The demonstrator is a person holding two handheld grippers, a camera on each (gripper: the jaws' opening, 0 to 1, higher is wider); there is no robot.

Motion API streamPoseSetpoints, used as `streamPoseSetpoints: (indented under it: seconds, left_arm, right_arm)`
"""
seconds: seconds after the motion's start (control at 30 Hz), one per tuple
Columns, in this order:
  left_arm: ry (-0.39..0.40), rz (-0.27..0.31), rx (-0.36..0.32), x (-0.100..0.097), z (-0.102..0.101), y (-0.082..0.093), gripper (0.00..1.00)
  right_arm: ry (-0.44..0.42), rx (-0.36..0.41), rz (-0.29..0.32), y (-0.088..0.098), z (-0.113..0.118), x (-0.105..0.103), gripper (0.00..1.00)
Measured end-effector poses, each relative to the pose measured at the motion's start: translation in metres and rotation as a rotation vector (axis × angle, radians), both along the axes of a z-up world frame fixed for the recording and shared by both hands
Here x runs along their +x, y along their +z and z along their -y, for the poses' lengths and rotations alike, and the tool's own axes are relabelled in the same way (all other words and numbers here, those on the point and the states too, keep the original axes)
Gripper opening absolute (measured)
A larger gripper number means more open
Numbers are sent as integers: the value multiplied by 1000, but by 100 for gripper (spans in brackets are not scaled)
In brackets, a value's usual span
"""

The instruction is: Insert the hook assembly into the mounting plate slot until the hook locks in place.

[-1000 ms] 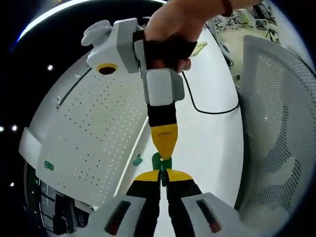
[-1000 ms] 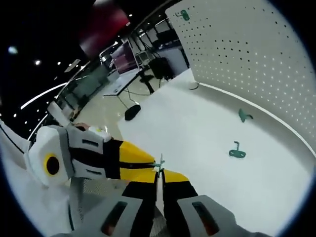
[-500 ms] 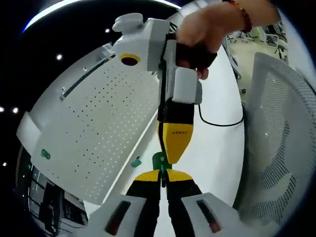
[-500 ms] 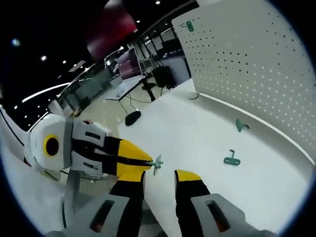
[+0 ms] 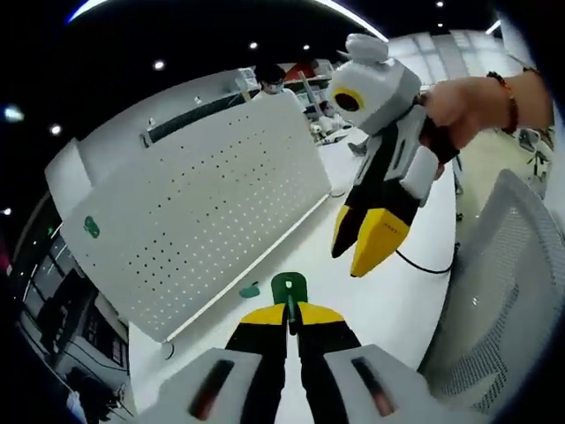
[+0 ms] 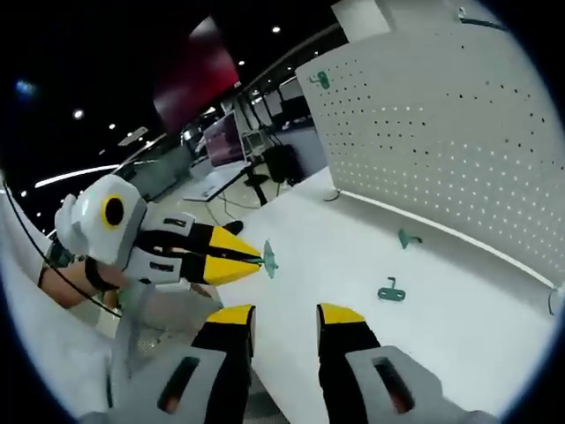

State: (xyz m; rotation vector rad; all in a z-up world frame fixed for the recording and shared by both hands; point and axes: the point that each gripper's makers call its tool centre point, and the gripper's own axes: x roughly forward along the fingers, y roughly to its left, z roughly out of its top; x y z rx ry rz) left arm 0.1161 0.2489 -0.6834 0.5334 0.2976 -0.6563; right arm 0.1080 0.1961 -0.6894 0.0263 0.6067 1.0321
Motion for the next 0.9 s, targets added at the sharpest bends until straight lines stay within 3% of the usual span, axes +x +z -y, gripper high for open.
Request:
streamPoseSetpoints:
  seconds: [0.13, 0.2, 0.3, 0.53, 0.67, 0.9]
  left_arm:
    - [56, 0, -49, 8, -5, 7, 3]
    - [80, -3, -114, 12, -4, 14, 3]
    - [95, 9, -125, 19, -6, 23, 3]
    - [164, 2, -210, 31, -9, 34, 3]
    - [204, 13, -274, 37, -10, 42, 3]
    - [224, 8, -325, 45, -7, 48, 3]
  right_arm:
    - [-40, 9, 51, 8, 9, 5, 34]
    - [-34, 17, 79, 12, 11, 5, 35]
    - [-19, 15, 53, 8, 12, 1, 35]
    - [-2, 10, 74, 3, 23, -10, 37]
    - [-16, 19, 139, 7, 30, -9, 47]
    - [-31, 15, 184, 13, 40, -8, 53]
